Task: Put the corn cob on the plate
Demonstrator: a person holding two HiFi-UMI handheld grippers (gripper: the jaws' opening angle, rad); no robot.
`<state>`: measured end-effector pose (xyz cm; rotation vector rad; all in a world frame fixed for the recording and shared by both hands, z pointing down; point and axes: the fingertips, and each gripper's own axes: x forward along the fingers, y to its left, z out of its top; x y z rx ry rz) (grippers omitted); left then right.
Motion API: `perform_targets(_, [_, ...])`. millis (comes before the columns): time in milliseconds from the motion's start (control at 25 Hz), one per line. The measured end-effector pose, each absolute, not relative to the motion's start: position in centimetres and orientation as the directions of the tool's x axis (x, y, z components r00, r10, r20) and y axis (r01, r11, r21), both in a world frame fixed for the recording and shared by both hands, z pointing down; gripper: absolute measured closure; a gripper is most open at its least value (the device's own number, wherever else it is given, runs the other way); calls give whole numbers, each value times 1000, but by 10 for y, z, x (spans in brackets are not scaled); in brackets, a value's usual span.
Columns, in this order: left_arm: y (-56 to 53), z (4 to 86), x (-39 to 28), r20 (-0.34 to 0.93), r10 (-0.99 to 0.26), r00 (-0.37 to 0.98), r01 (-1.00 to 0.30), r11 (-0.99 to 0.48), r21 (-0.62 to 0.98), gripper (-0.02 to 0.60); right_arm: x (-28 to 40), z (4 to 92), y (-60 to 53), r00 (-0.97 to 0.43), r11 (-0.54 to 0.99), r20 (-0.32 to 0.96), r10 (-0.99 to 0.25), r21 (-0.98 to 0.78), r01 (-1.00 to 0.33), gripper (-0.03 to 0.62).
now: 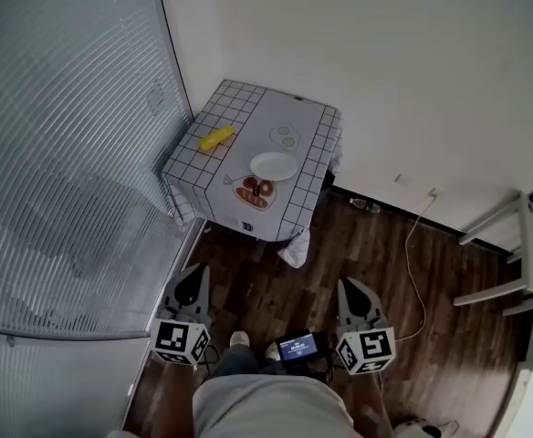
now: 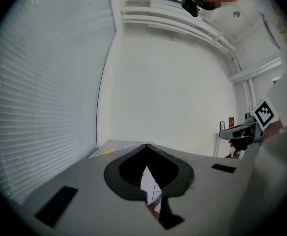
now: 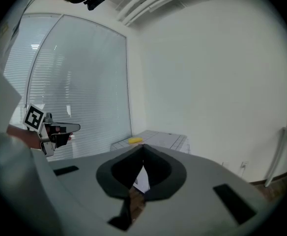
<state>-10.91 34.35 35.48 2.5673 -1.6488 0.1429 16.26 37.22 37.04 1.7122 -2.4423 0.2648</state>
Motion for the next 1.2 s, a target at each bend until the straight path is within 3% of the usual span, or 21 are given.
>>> perform_targets(680, [320, 351, -85, 130, -887, 443, -887, -455, -83, 574, 167, 371, 353, -359, 353, 194, -913, -65, -933, 588])
perform_targets(1200, [189, 356, -91, 123, -863, 490, -863, -500, -69, 574, 155, 374, 237, -350, 349, 223, -910, -49, -936, 588])
